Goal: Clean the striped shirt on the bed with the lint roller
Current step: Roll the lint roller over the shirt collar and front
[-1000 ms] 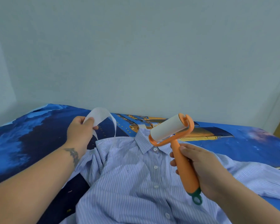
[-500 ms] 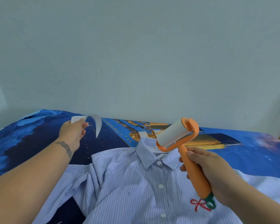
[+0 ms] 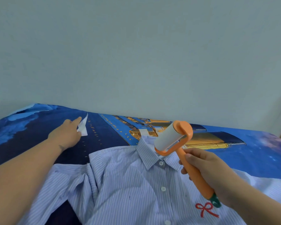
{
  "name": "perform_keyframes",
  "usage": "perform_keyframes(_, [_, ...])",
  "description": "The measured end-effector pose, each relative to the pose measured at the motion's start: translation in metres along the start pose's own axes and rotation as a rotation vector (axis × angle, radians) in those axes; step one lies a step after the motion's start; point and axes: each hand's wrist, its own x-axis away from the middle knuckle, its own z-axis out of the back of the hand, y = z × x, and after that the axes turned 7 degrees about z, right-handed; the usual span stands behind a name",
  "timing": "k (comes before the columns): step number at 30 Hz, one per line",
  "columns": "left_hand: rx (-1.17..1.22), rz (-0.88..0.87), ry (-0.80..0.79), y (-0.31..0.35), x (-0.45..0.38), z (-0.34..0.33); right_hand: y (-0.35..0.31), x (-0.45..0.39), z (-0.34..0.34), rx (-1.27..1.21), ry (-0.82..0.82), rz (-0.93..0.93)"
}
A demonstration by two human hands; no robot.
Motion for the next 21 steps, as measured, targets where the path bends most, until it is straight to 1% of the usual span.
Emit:
perform_keyframes(5, [0.186, -0.146, 0.04, 0.01, 0.022, 0.003, -0.005, -0.004, -0.013, 0.24, -0.031, 0.204])
perform_keyframes(6, [0.205, -0.152, 0.003, 0.015, 0.028, 0.006, -0.004, -0.005, -0.015, 0.282, -0.047, 0.229])
perform_keyframes(7, [0.201, -0.151, -0.076, 0.018, 0.037, 0.01, -0.003, -0.006, -0.018, 0.319, -0.07, 0.254])
perform_keyframes(8, [0.172, -0.154, -0.191, 0.022, 0.046, 0.013, -0.003, -0.008, -0.02, 0.347, -0.089, 0.277])
perform_keyframes(10, [0.064, -0.207, -0.378, 0.029, 0.065, 0.018, -0.003, -0.011, -0.024, 0.405, -0.116, 0.324])
perform_keyframes(11, [0.039, -0.228, -0.432, 0.031, 0.073, 0.02, -0.004, -0.011, -0.027, 0.447, -0.125, 0.347])
perform_keyframes(13, [0.122, -0.239, -0.505, 0.03, 0.085, 0.019, -0.005, -0.013, -0.033, 0.527, -0.135, 0.396])
perform_keyframes(16, [0.325, -0.232, -0.525, 0.027, 0.092, 0.015, -0.004, -0.016, -0.043, 0.63, -0.165, 0.457])
perform_keyframes(18, [0.417, -0.203, -0.482, 0.028, 0.092, 0.01, -0.005, -0.018, -0.051, 0.723, -0.177, 0.487])
perform_keyframes(21, [0.343, -0.192, -0.358, 0.03, 0.087, 0.005, -0.006, -0.021, -0.061, 0.879, -0.178, 0.567])
